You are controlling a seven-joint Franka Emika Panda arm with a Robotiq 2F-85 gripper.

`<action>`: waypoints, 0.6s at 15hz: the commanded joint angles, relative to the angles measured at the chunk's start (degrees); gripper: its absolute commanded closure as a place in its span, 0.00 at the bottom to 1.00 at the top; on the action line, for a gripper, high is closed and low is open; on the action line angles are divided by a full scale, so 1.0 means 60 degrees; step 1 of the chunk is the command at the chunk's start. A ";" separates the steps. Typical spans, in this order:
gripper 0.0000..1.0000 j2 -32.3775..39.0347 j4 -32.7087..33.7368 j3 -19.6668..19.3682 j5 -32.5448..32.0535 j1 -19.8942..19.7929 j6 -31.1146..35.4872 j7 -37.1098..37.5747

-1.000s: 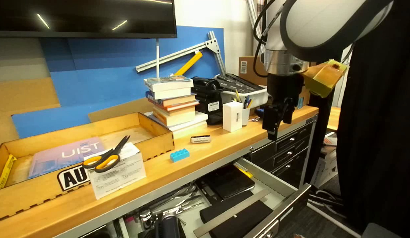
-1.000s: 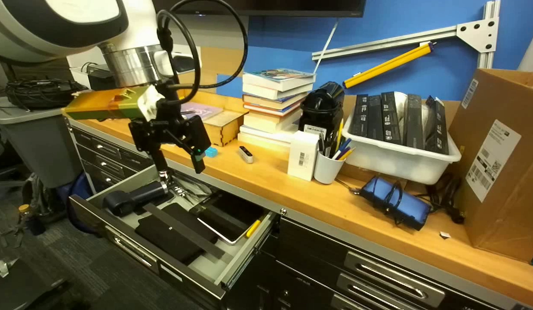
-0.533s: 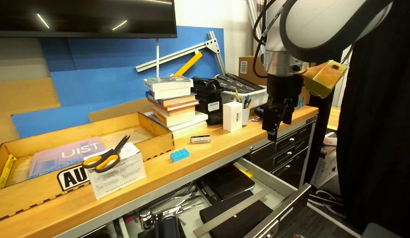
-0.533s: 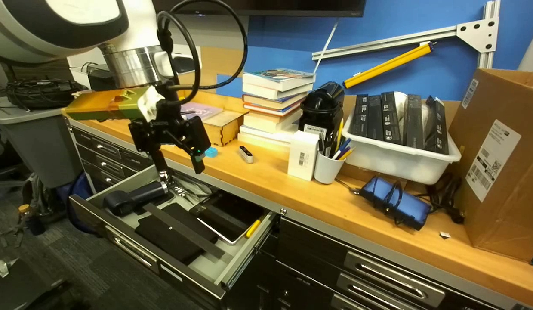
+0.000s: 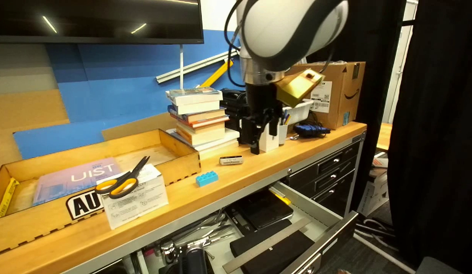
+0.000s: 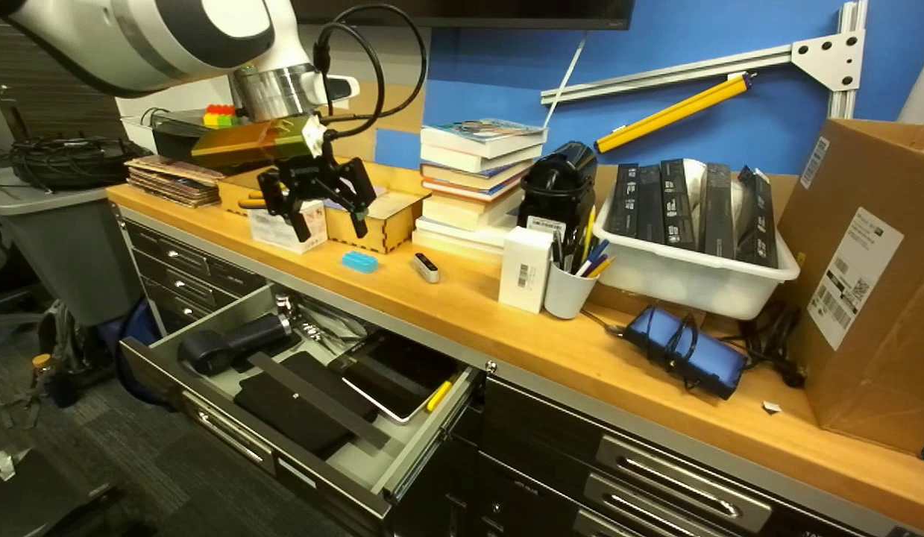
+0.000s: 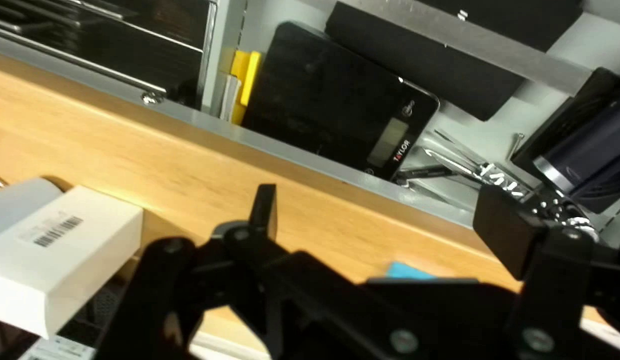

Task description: Put the blue block inside the open drawer

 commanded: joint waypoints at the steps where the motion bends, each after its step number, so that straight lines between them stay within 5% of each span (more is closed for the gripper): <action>1: 0.00 0.2226 0.2286 0.0238 0.0020 0.0346 -0.0117 0.0372; 9: 0.00 0.5445 0.4819 0.0166 0.0286 0.1065 0.0057 0.1000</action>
